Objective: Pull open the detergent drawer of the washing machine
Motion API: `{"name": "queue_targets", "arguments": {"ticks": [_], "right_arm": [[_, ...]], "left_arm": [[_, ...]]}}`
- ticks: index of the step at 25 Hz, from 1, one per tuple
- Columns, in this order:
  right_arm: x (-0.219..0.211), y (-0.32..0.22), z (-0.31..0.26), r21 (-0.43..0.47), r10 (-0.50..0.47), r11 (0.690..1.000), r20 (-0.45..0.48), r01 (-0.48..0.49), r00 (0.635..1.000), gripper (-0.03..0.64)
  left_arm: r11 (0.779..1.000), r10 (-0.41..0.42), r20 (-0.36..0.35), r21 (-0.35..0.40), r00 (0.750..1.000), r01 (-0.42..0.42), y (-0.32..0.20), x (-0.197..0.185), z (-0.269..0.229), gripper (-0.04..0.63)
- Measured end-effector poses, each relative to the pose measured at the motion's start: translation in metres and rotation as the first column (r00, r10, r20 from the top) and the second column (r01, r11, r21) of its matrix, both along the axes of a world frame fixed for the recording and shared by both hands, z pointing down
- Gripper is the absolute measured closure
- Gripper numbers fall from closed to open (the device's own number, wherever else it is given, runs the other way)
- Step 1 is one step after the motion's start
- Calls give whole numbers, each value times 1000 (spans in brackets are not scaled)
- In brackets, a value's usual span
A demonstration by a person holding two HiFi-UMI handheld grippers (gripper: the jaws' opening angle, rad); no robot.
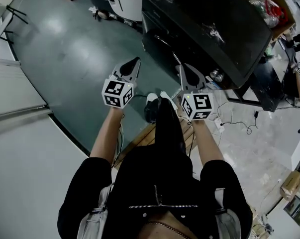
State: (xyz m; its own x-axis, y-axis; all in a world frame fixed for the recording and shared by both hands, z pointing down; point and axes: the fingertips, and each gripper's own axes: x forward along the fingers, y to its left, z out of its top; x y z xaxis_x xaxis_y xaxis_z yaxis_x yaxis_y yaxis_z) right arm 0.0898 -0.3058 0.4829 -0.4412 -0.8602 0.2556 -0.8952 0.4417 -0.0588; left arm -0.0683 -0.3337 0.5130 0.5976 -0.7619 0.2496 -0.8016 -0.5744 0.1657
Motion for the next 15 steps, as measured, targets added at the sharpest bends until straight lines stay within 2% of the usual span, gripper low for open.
{"name": "queue_targets", "arguments": {"ticks": [6,9,11,12,13,15], "right_arm": [[1,-40,0,0,-12,1000,12,12,1000,611],[0,-50,3,-2,-14,1000,9,14,1000,611],[0,-53,6,-10,-15,1000,12,15,1000,611],[0,-53,7,-15,-14,1000,13,14,1000,611],[1,-54,8,-21,-14,1000,15,14,1000,611],[1,-54,9,-31,-13,999,15,13,1000,611]], "left_arm": [[999,7,-95,-38,995,-10,-45,11,7,578],[997,69,-223,-27,972,-77,-56,22,4,577],[993,107,-341,-18,934,-120,-62,28,0,567],[990,118,-398,-18,910,-136,-66,30,-1,523],[988,126,-453,-23,882,-153,-69,32,-2,424],[983,126,-563,-42,817,-181,-75,34,-4,347]]}}
